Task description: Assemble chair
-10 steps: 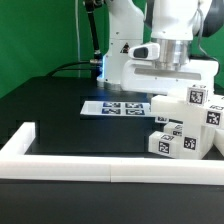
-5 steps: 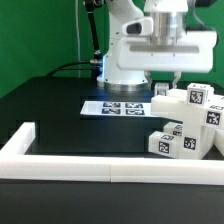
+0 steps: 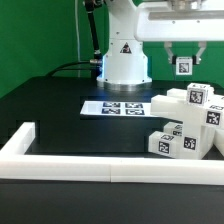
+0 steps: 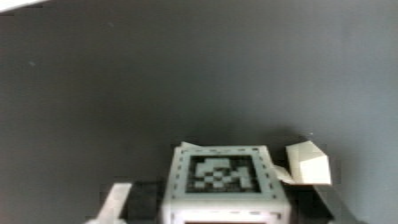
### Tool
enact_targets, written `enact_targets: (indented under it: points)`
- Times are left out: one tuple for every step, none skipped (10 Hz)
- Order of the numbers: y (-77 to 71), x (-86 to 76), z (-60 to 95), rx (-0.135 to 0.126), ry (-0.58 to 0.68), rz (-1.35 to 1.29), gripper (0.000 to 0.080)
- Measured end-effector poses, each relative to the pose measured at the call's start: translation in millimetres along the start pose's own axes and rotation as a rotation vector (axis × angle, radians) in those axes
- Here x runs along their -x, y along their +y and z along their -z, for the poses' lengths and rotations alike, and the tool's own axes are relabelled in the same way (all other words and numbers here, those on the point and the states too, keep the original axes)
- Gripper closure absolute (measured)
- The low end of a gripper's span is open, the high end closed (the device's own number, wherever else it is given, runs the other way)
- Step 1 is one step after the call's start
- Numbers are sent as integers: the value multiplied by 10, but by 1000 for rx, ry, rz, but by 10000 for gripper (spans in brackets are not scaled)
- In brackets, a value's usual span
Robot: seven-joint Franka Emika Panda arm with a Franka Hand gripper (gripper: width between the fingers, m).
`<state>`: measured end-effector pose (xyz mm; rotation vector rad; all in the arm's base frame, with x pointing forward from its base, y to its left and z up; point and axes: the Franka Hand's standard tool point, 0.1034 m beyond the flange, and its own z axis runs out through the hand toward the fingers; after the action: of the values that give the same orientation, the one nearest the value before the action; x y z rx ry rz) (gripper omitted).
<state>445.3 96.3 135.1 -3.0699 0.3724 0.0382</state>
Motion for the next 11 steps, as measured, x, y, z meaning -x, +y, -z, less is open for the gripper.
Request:
enact_targets:
  points:
    - [29,12,-17,2,-4,-3,509]
    - [34,14,-16,2,-4,-4,509]
    - [34,16,-21,3,-5,-3,509]
    - [24,1,-10,2,-3,-2,509]
    - [-51,-93,80,-1,-4,10,509]
    - [-147,-276,162,-9,19,27,509]
    - [-249,-439,182,-8,38,35,509]
    - [-331,-542,172,-6,49,39,509]
    - [-368,-562,151,-3,50,45,509]
    - [-353,-556,148,-3,48,43,509]
    - [-351,-556,143,-2,48,43,509]
